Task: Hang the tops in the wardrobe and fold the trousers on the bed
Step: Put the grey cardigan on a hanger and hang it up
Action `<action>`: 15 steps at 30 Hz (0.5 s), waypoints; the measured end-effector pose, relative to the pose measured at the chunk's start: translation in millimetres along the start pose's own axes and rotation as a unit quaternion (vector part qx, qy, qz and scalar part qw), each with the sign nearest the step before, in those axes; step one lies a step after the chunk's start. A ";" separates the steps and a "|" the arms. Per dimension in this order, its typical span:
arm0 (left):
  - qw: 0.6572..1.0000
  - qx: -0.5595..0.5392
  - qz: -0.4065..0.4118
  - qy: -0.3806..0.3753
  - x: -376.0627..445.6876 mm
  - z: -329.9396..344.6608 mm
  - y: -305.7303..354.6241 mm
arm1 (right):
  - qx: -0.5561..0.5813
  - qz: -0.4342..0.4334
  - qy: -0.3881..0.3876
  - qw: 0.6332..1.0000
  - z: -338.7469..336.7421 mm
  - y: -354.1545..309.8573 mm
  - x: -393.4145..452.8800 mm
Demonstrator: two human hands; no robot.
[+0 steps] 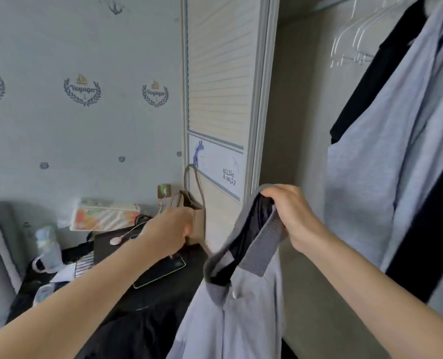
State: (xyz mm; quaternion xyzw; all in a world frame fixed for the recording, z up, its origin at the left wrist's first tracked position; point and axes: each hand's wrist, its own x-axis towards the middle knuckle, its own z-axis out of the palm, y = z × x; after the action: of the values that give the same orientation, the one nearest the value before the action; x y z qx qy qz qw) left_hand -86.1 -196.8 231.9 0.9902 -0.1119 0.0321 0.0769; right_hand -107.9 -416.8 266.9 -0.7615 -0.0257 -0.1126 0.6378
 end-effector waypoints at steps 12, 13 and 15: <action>0.843 -0.442 0.292 -0.093 102.3 1.4 67.7 | -0.110 -0.037 0.185 0.976 -5.9 -45.6 43.4; 0.843 -0.443 0.286 -0.101 112.4 1.8 65.6 | -0.104 -0.031 0.204 0.973 -11.5 -50.0 43.2; 0.849 -0.430 0.274 -0.137 129.2 4.8 64.3 | -0.095 -0.020 0.223 0.970 -20.3 -57.8 41.5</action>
State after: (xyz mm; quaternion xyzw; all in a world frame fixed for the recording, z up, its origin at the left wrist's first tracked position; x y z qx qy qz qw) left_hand 25.2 -287.4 247.0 0.7818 -0.3904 -0.1350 0.4670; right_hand -80.9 -430.2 334.4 -0.7738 0.1127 -0.2948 0.5493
